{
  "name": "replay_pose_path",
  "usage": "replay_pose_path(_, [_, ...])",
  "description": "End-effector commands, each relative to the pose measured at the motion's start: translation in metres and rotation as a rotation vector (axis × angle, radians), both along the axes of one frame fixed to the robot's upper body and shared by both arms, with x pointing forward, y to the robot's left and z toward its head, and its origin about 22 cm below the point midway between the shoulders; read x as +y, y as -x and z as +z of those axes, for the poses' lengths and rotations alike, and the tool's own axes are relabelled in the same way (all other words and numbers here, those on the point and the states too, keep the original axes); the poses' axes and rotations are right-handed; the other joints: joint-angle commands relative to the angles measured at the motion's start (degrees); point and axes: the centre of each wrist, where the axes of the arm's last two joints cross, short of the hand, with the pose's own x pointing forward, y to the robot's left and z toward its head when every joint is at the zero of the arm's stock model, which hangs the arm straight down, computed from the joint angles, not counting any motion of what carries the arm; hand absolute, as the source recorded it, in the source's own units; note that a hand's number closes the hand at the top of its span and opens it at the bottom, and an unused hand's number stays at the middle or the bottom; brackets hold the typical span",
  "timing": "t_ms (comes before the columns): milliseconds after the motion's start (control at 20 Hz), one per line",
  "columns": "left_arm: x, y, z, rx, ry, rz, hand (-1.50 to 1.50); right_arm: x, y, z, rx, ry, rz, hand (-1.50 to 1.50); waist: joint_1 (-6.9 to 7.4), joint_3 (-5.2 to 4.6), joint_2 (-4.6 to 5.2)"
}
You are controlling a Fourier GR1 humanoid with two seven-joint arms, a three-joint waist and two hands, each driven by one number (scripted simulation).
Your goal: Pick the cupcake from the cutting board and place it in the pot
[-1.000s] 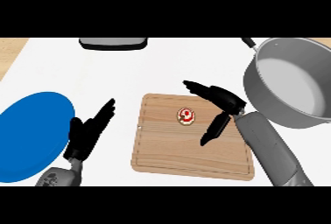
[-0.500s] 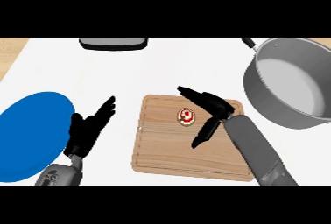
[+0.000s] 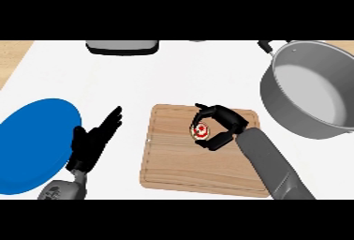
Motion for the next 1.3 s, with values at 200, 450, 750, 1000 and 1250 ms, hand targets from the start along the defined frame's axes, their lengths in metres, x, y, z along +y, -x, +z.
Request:
replay_pose_path(200, [0.009,0.004,-0.001,0.008,0.001,-0.004,0.00,0.017,0.020,-0.031,0.026,-0.094,-0.015,1.50,0.13,0.28,1.08])
replay_pose_path(450, [0.028,0.015,-0.008,0.019,0.005,0.140,0.00,-0.176,0.063,-0.037,-0.070,-0.009,-0.652,1.50,-7.90,0.16,-0.08])
replay_pose_path(750, [0.023,0.019,-0.008,0.014,0.005,0.131,0.00,-0.323,0.142,0.000,-0.257,0.078,-1.121,1.50,-7.78,0.31,0.37])
replay_pose_path(1000, [0.015,0.011,0.003,0.005,0.000,0.068,0.00,-0.374,0.220,0.009,-0.328,0.187,-1.248,1.50,-3.09,0.18,0.51])
replay_pose_path(1250, [-0.007,0.010,-0.009,0.019,-0.016,0.057,0.00,-0.385,0.219,0.047,-0.424,0.268,-1.282,1.50,-2.33,0.03,0.50])
